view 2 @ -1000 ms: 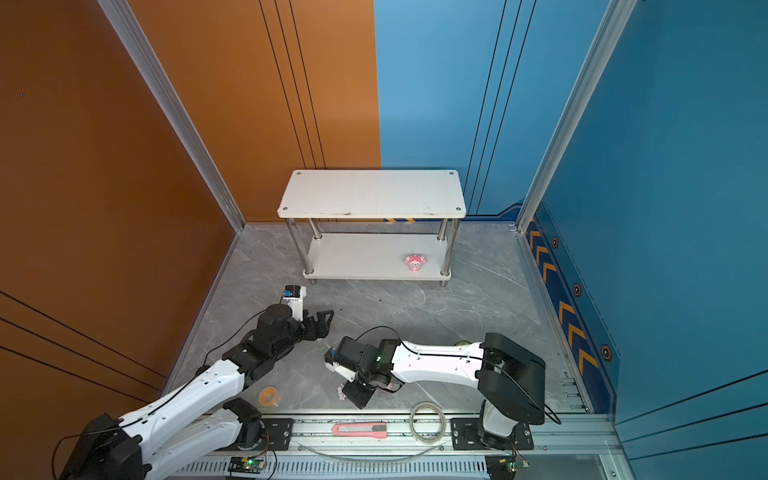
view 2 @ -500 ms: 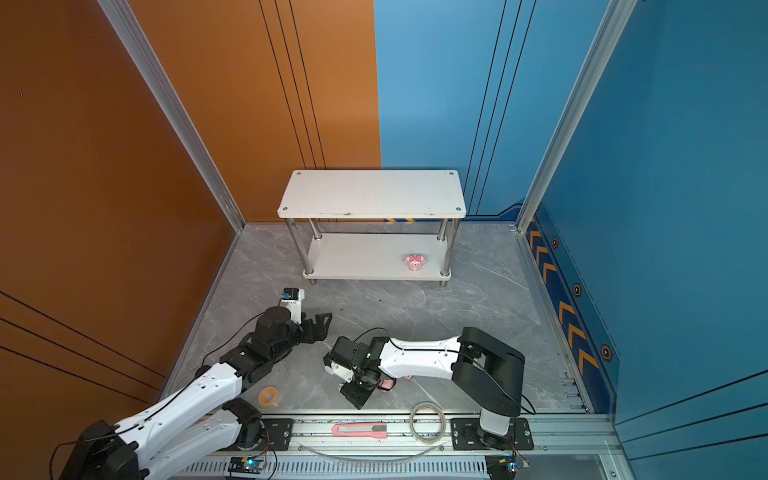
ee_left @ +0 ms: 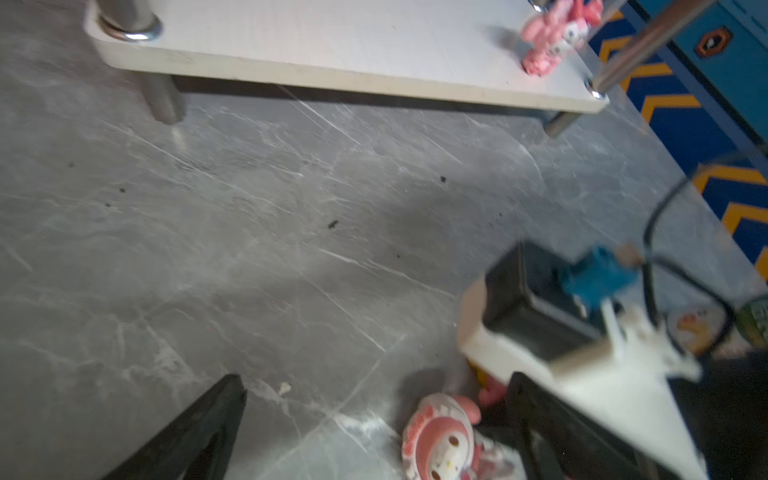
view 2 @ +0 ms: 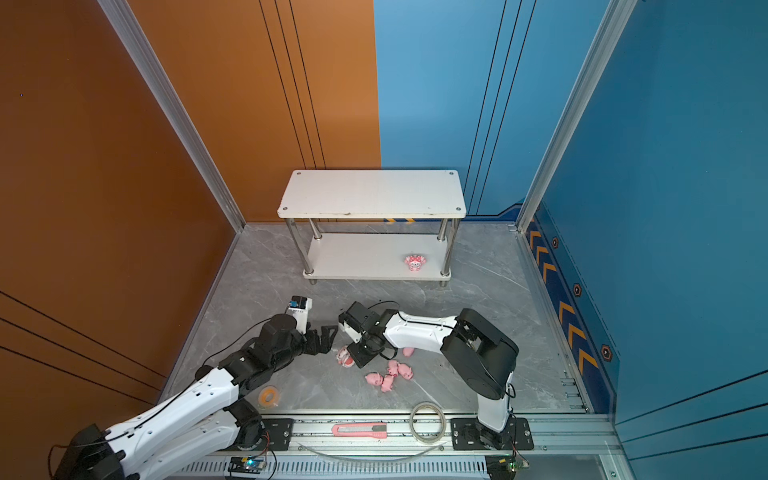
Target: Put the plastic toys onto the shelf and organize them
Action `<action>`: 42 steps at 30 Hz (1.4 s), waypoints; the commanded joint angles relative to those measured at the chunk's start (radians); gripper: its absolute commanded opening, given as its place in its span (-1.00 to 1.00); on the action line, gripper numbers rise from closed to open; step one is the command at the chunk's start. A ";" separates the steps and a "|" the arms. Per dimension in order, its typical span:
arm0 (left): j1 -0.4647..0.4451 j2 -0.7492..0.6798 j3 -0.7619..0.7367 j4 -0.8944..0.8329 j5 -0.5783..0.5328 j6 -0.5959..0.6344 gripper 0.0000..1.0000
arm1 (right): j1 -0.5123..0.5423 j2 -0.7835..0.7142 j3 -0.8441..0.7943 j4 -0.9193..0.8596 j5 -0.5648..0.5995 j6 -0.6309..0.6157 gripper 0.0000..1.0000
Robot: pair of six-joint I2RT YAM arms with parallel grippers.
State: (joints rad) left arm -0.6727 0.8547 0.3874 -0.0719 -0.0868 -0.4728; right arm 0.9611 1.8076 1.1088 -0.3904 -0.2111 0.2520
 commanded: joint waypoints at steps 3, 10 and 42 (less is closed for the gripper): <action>-0.168 -0.014 0.043 -0.209 -0.060 -0.050 1.00 | -0.071 -0.134 -0.063 0.024 0.064 0.095 -0.86; -0.270 0.009 0.034 -0.326 -0.154 -0.131 0.99 | -0.062 -0.210 -0.064 0.017 0.050 0.090 -0.46; 0.183 -0.211 -0.134 -0.262 0.032 -0.150 0.84 | 0.073 0.211 0.282 -0.211 0.119 -0.290 0.16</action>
State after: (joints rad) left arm -0.4973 0.6209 0.2619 -0.3885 -0.1024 -0.6533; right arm 1.0397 2.0033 1.3754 -0.5526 -0.0971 -0.0486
